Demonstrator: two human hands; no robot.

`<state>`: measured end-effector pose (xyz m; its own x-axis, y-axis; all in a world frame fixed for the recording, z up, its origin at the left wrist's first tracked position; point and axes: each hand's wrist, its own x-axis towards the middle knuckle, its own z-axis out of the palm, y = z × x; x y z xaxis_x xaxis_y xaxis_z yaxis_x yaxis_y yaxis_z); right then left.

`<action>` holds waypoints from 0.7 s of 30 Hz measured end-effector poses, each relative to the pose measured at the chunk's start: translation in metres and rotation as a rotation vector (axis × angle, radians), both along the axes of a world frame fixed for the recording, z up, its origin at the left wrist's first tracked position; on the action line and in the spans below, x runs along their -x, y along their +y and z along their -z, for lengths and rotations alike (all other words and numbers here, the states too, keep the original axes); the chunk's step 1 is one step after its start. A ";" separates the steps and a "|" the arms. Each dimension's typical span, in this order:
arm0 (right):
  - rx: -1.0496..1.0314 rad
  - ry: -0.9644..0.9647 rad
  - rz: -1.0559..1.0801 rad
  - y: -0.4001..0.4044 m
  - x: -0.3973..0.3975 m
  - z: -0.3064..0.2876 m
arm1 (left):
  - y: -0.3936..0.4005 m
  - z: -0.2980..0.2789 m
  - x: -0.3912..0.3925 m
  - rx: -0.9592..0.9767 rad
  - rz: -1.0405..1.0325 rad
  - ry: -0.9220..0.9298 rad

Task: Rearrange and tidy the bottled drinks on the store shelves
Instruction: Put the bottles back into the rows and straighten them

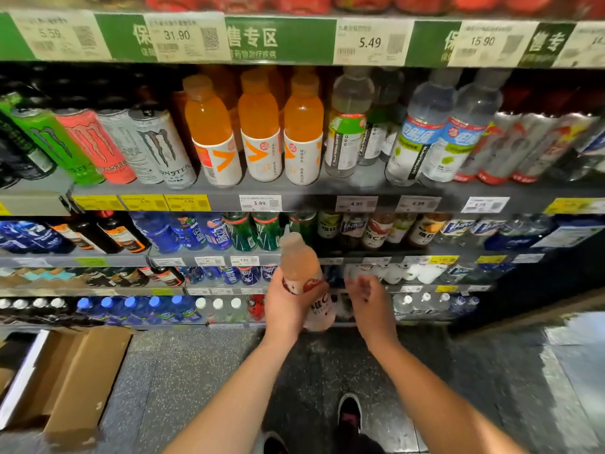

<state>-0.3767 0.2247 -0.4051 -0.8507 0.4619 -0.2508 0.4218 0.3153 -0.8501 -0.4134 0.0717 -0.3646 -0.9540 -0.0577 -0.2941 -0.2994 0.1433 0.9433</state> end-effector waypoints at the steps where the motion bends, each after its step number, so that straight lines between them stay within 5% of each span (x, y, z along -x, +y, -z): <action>1: -0.053 0.021 0.063 0.007 0.016 0.006 | 0.004 0.003 0.004 0.001 -0.016 0.013; 7: -0.214 0.149 0.256 0.023 0.130 0.069 | 0.023 0.033 0.032 -0.013 -0.145 0.045; 10: -0.086 0.216 0.424 0.017 0.168 0.087 | 0.032 0.043 0.046 -0.020 -0.185 0.047; 21: -0.166 0.178 0.611 0.016 0.192 0.095 | 0.020 0.054 0.045 -0.016 -0.170 0.053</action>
